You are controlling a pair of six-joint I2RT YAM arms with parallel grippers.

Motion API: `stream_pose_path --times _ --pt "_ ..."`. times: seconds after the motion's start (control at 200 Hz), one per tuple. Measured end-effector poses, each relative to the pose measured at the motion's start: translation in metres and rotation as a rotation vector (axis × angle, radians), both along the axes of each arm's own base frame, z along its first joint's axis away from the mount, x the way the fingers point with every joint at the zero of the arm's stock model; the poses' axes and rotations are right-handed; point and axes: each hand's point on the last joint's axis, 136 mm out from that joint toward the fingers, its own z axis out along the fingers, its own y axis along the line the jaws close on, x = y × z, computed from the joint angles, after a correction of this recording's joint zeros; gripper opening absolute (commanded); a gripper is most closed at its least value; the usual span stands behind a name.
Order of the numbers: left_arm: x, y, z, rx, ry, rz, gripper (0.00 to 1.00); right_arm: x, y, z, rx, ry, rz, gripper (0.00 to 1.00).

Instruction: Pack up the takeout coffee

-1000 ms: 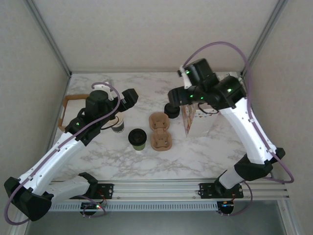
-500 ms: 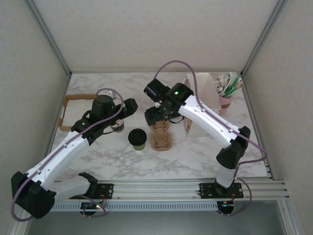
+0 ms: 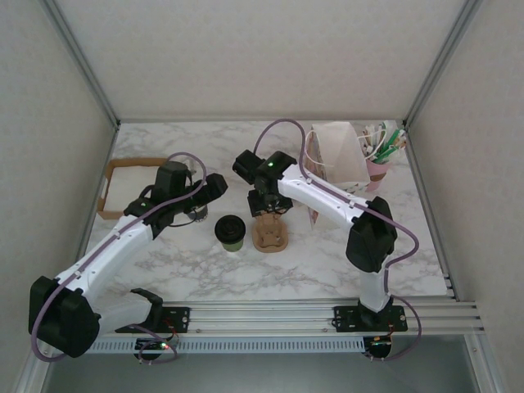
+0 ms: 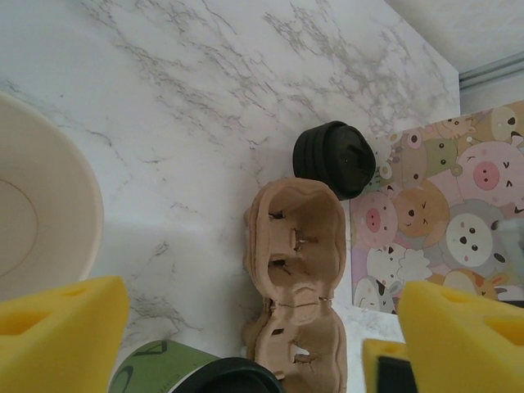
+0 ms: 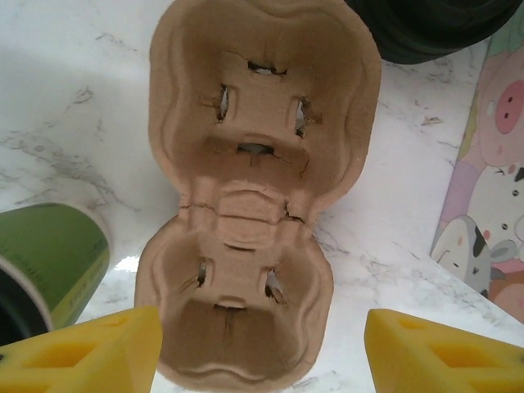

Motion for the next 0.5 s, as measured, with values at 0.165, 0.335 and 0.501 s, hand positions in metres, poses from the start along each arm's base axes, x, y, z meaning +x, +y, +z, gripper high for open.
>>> stream_pose_path --times 0.165,0.335,0.501 --pt "0.002 -0.002 -0.002 -0.005 0.003 -0.005 0.76 0.005 -0.001 -0.027 -0.012 0.032 -0.033 0.61" --pt "0.003 -0.003 -0.006 -0.003 0.014 -0.005 0.75 0.006 -0.005 -0.044 -0.004 0.059 -0.062 0.6" --pt "0.002 -0.003 -0.006 -0.005 0.015 -0.008 0.75 0.009 0.002 -0.05 0.021 0.067 -0.066 0.56"
